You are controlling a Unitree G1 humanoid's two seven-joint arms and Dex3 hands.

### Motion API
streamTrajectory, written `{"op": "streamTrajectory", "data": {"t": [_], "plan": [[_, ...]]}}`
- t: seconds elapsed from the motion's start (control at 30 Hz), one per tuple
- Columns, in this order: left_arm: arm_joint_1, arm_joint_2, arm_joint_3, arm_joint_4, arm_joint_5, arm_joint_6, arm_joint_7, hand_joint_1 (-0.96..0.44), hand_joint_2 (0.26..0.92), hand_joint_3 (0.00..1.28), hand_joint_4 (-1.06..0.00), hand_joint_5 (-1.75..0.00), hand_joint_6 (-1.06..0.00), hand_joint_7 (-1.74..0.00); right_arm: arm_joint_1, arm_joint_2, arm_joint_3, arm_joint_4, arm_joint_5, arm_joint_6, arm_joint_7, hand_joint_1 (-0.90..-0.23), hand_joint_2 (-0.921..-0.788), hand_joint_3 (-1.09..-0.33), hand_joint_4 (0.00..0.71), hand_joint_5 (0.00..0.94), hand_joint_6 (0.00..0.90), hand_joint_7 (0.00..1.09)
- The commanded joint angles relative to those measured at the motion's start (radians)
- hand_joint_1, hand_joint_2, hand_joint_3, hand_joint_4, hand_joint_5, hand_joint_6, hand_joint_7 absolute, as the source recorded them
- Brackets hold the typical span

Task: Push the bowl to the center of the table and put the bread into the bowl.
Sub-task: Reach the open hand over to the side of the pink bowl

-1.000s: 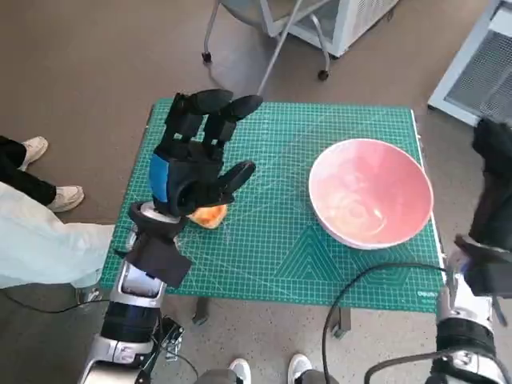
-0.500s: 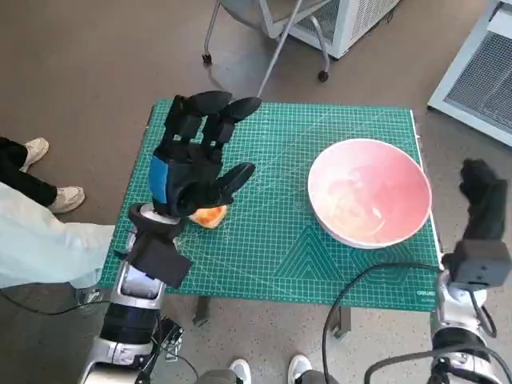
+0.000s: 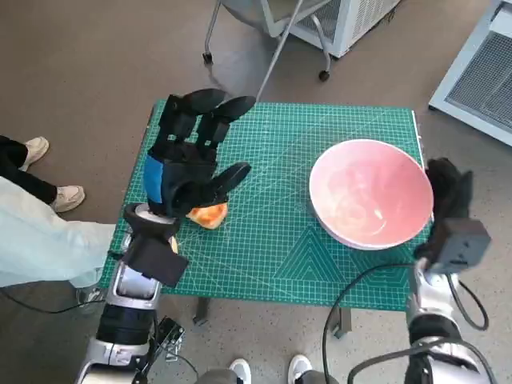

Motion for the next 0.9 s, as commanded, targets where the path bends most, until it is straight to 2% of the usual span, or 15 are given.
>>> {"op": "streamTrajectory", "data": {"t": [0.03, 0.3, 0.43, 0.57, 0.7, 0.9], "plan": [[0.021, 0.01, 0.012, -0.023, 0.003, 0.001, 0.011, -0.01, 0.796, 0.33, -0.19, -0.75, -0.2, -0.89, -0.016, 0.029, -0.003, 0.027, 0.014, 0.059, 0.006, -0.518, -0.921, -0.952, 0.275, 0.0, 0.008, 0.75], [0.043, 0.017, 0.022, -0.04, 0.009, 0.003, 0.017, -0.03, 0.838, 0.25, -0.22, -0.69, -0.23, -0.83, -0.065, 0.075, -0.021, 0.03, 0.042, 0.1, 0.024, -0.526, -0.921, -0.966, 0.265, 0.0, 0.014, 0.75], [0.062, 0.022, 0.03, -0.059, 0.016, 0.013, 0.024, -0.04, 0.854, 0.22, -0.23, -0.67, -0.23, -0.81, -0.098, 0.104, -0.036, 0.034, 0.066, 0.125, 0.039, -0.532, -0.921, -0.959, 0.274, 0.005, 0.026, 0.76], [0.076, 0.027, 0.037, -0.073, 0.018, 0.019, 0.026, -0.05, 0.869, 0.19, -0.24, -0.65, -0.24, -0.8, -0.122, 0.125, -0.039, 0.037, 0.075, 0.139, 0.04, -0.532, -0.921, -0.952, 0.279, 0.008, 0.034, 0.78], [0.092, 0.031, 0.044, -0.092, 0.022, 0.024, 0.029, -0.06, 0.884, 0.16, -0.25, -0.64, -0.25, -0.79, -0.138, 0.142, -0.037, 0.039, 0.076, 0.147, 0.038, -0.52, -0.921, -0.946, 0.286, 0.01, 0.026, 0.82], [0.121, 0.042, 0.06, -0.117, 0.031, 0.023, 0.04, -0.07, 0.895, 0.14, -0.25, -0.63, -0.25, -0.77, -0.163, 0.169, -0.02, 0.043, 0.058, 0.163, 0.035, -0.529, -0.921, -0.96, 0.277, 0.005, 0.005, 0.88]]}}
